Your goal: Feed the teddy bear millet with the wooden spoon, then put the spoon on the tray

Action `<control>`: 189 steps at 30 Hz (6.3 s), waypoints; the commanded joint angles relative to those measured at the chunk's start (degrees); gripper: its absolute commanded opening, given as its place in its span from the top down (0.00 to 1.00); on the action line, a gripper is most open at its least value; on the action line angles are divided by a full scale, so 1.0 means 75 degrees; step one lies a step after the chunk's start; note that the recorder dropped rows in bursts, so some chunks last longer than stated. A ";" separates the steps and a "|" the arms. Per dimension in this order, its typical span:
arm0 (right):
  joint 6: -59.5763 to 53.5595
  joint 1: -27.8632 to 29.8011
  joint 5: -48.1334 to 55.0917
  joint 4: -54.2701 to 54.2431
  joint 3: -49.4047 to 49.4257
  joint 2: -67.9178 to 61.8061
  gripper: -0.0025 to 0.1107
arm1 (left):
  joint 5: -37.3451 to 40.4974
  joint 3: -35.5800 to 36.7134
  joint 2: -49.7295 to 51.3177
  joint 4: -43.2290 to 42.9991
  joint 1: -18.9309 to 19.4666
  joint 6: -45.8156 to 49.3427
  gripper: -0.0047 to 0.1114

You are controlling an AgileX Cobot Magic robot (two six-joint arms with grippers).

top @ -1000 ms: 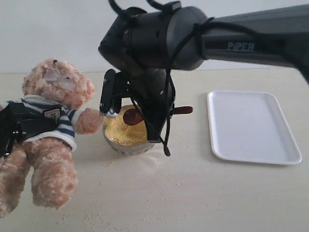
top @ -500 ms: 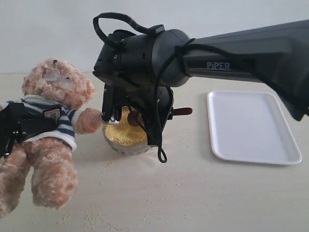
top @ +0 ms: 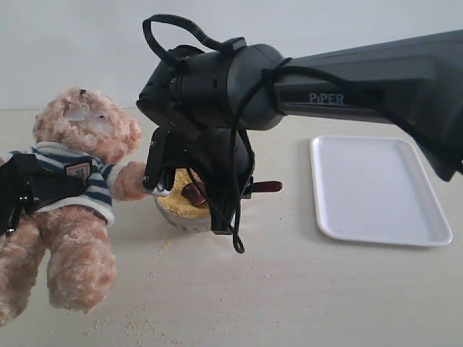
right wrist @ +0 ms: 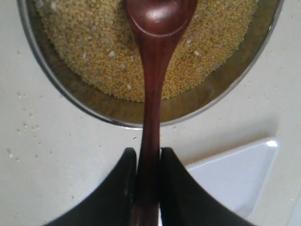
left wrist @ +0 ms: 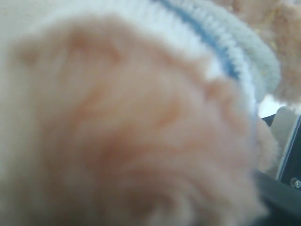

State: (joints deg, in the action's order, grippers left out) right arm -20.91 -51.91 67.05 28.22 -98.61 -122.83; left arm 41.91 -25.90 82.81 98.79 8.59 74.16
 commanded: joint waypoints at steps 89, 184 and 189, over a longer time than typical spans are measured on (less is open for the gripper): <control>0.1135 0.0455 0.0388 -0.1717 -0.0023 0.1987 0.98 | -0.0068 -0.0018 -0.0024 0.0154 -0.0067 0.0584 0.92; 0.1715 -0.1160 -0.2052 0.1222 -0.0128 0.1432 0.98 | 0.0217 -0.0018 -0.0024 0.0154 -0.0067 0.0347 0.92; 0.1715 -0.1160 -0.2066 0.1572 -0.0128 0.1337 0.98 | 0.0217 -0.0018 -0.0024 0.0154 -0.0067 0.0347 0.92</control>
State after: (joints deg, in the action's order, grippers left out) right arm -8.06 -60.53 51.55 38.24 -99.29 -112.73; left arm 42.05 -25.90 82.81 98.83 8.59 77.06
